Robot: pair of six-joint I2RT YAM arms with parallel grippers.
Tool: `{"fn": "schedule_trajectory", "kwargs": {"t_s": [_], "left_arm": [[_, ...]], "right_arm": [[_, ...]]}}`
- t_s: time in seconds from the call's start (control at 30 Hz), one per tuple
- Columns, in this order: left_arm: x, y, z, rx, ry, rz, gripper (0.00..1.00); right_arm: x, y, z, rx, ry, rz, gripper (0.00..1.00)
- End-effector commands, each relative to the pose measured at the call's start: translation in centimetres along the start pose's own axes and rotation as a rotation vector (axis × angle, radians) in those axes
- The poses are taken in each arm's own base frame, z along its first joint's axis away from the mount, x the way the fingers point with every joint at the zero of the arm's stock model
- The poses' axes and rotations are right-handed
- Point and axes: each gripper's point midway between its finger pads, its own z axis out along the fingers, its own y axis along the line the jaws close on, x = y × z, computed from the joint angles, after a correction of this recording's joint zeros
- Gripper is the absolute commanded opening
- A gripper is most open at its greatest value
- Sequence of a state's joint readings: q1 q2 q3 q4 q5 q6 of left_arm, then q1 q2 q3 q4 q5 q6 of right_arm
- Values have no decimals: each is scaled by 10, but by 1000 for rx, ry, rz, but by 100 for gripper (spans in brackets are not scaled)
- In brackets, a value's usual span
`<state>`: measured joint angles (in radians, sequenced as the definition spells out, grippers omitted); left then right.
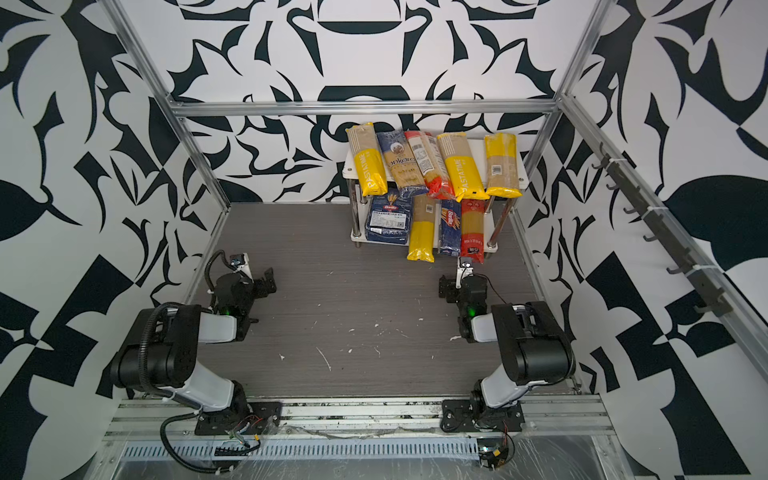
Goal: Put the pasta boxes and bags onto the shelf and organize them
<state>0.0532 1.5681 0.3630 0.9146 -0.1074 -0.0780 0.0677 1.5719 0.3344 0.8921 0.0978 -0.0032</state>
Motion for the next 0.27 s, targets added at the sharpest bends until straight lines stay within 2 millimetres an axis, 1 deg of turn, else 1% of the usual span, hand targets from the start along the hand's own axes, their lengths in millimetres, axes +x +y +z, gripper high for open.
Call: {"fn": "schedule_trajectory", "kwargs": {"t_s": [0.0, 0.23], "left_arm": [[-11, 0, 1, 5, -28, -1, 99], [-11, 0, 1, 5, -28, -1, 99]], "right_arm": [[-20, 0, 2, 6, -53, 8, 100], [-20, 0, 0, 8, -55, 7, 100]]}}
